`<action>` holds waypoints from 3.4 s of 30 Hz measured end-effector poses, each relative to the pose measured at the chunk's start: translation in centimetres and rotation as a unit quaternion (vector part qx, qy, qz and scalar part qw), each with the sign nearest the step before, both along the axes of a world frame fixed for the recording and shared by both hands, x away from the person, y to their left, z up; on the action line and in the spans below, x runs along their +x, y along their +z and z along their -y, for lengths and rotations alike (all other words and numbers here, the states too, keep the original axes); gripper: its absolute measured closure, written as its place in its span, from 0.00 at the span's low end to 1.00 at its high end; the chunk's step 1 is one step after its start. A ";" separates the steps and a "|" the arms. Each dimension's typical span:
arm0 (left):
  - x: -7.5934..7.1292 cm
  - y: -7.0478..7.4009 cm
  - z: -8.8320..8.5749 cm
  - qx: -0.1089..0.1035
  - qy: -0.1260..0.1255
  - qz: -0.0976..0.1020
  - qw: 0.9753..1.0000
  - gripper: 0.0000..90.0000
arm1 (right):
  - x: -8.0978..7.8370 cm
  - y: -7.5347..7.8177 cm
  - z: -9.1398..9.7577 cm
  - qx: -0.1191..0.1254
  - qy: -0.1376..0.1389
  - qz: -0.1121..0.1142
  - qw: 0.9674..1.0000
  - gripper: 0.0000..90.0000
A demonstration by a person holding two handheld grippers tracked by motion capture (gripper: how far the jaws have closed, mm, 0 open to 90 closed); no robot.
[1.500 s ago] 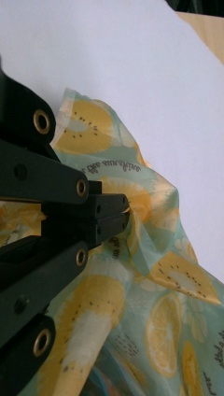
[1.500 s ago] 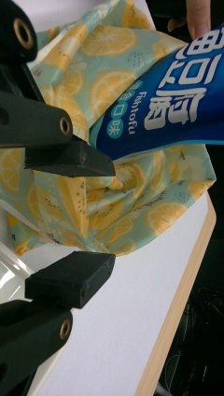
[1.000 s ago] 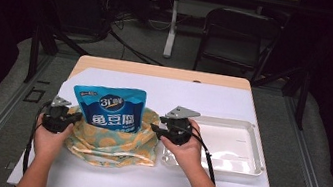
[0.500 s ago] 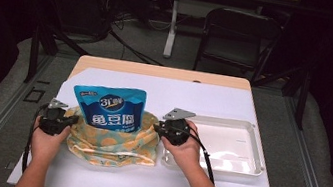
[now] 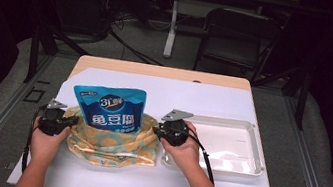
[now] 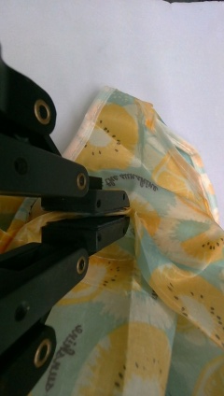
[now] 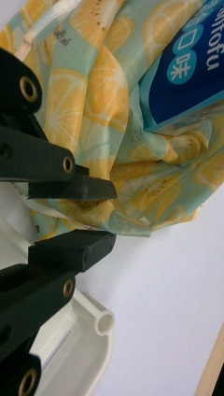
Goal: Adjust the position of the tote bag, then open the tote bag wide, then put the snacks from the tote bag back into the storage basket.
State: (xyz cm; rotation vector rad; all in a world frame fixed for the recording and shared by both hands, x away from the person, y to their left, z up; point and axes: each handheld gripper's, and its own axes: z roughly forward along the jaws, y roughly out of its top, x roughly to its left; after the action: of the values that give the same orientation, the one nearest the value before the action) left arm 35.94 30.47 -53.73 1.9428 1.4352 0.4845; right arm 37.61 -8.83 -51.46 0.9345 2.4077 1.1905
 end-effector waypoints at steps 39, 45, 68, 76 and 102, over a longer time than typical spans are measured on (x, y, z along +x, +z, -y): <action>-1.9 4.2 -1.2 -0.037 0.027 0.093 0.995 0.65 | -0.7 3.9 1.8 0.034 0.007 0.080 0.996 0.62; -2.3 5.1 -1.1 -0.044 0.020 0.096 0.994 0.60 | -0.7 3.8 1.7 0.043 0.015 0.062 0.997 0.60; -4.5 8.6 0.4 -0.061 -0.028 0.120 0.991 0.60 | -1.2 5.2 1.7 0.065 0.035 0.058 0.996 0.54; -5.9 9.0 0.6 -0.058 -0.033 0.123 0.990 0.60 | -1.4 5.9 1.2 0.077 0.048 0.064 0.994 0.54; -7.8 9.6 2.7 -0.069 -0.077 0.131 0.986 0.66 | -2.1 6.1 -0.3 0.074 0.064 0.076 0.992 0.72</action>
State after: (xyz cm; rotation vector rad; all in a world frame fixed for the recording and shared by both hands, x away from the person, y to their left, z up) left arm 28.10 27.75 -44.09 1.7887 1.1136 0.5311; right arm 35.50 -8.58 -45.31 0.7108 2.3124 1.4486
